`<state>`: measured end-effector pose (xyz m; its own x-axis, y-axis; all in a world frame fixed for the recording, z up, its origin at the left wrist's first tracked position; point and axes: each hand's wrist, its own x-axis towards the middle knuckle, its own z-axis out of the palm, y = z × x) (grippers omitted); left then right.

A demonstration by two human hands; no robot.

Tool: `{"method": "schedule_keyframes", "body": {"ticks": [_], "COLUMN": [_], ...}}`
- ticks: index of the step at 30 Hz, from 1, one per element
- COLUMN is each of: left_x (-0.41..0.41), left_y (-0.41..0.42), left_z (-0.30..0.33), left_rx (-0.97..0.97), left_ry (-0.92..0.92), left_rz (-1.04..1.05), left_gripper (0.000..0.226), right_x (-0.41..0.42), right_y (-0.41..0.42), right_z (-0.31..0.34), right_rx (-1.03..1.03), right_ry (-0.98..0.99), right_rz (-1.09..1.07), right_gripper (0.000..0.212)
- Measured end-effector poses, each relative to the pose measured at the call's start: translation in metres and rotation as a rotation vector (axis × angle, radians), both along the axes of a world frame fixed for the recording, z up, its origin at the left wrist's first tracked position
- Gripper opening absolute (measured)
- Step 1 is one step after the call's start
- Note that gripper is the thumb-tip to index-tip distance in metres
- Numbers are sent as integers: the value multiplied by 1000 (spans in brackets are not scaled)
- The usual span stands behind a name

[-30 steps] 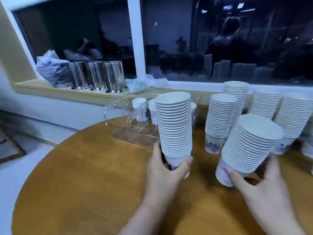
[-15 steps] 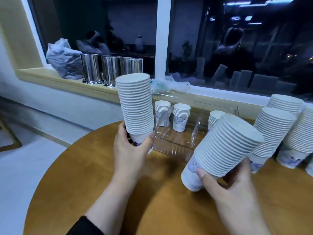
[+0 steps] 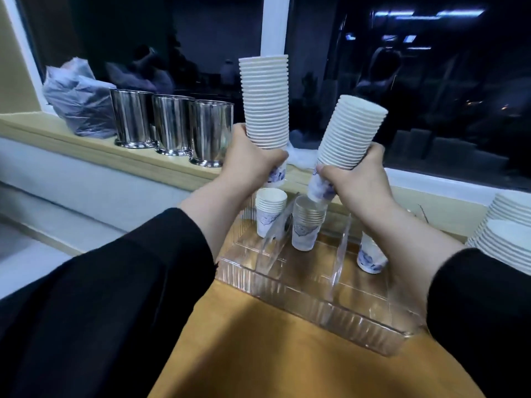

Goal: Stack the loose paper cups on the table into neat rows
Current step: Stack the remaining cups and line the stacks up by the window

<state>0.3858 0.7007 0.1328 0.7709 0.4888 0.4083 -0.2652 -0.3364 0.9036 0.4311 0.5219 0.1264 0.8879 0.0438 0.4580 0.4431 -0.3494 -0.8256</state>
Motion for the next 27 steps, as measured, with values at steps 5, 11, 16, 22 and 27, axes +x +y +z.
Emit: {"method": "schedule_keyframes", "body": {"ticks": [5,11,16,22,27], "left_x": [42,64,63,57,50], "left_y": [6,12,13,16,17], "left_z": [-13,-45,-61,-74,-69], "left_rx": [60,42,39,20,15], "left_ry": [70,137,169,192,221], "left_rz": [-43,-30,-60,-109,-159], "left_gripper": [68,72,74,89,77], "right_x": [33,42,39,39,33], "right_y": [17,23,25,18,12], "right_z": [-5,-28,-42,-39,-40], "right_rx": [-70,-193,-311,-375,-403], "right_ry": [2,61,81,87,110], "right_rz": [-33,-47,-45,-89,-85], "right_gripper": [69,74,78,79,76]}}
